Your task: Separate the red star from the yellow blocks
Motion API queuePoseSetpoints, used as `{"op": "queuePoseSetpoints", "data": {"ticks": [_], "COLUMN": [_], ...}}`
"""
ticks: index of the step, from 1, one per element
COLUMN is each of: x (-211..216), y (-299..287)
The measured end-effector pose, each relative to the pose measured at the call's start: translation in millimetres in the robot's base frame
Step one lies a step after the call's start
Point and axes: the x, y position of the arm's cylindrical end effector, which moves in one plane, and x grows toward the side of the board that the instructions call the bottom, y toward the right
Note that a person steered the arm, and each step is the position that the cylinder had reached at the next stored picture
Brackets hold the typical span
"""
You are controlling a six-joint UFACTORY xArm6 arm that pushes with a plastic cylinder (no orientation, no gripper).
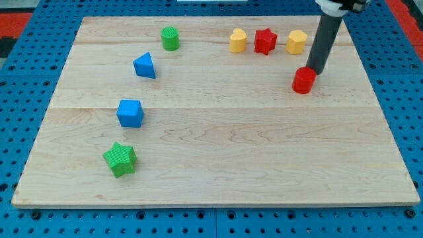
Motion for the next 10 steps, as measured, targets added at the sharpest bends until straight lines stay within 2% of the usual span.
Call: {"op": "queuePoseSetpoints", "data": {"ticks": [1, 2, 3, 4, 5, 6, 7, 9, 10], "x": [-20.3, -72.9, -126.1, -156.7, -142.6, -107.1, -92.5, -36.0, -67.1], "y": [62.0, 89.4, 87.6, 23.3, -38.4, -28.2, 0.1, -28.5, -18.6]}}
